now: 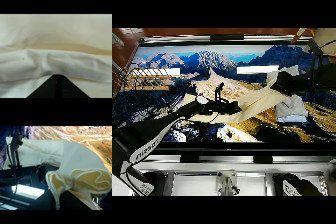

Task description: Fold the shirts.

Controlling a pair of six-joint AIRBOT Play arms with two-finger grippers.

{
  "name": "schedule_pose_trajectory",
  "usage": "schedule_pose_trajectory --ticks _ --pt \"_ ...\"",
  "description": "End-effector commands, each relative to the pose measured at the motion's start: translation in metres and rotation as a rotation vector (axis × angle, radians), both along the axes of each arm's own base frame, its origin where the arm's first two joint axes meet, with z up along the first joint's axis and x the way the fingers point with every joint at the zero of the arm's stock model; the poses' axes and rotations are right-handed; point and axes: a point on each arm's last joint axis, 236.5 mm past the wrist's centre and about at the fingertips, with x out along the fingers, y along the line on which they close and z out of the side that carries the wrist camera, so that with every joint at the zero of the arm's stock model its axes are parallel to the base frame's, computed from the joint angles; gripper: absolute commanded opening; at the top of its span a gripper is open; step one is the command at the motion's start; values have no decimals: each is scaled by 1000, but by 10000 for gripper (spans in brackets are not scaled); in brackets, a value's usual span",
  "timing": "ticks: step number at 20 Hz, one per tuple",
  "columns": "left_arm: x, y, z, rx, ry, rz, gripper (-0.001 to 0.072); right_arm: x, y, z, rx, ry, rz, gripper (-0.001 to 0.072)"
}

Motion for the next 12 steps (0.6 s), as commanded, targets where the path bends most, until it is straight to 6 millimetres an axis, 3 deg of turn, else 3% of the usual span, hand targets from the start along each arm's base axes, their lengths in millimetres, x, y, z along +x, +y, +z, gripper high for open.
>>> schedule_pose_trajectory --ticks 1,3,5,9,12 --pt "2 28 30 51 -113 -74 32 15 1 11 41 -53 -59 75" --pt "8 60 75 98 -252 -94 33 29 14 20 56 -120 -63 75" --pt "22 107 132 147 -384 -38 33 41 47 21 96 -154 -42 74" --pt "39 242 248 236 -608 234 34 59 156 28 299 -229 30 74" --pt "19 331 308 289 -708 419 34 54 239 11 378 -205 106 74"
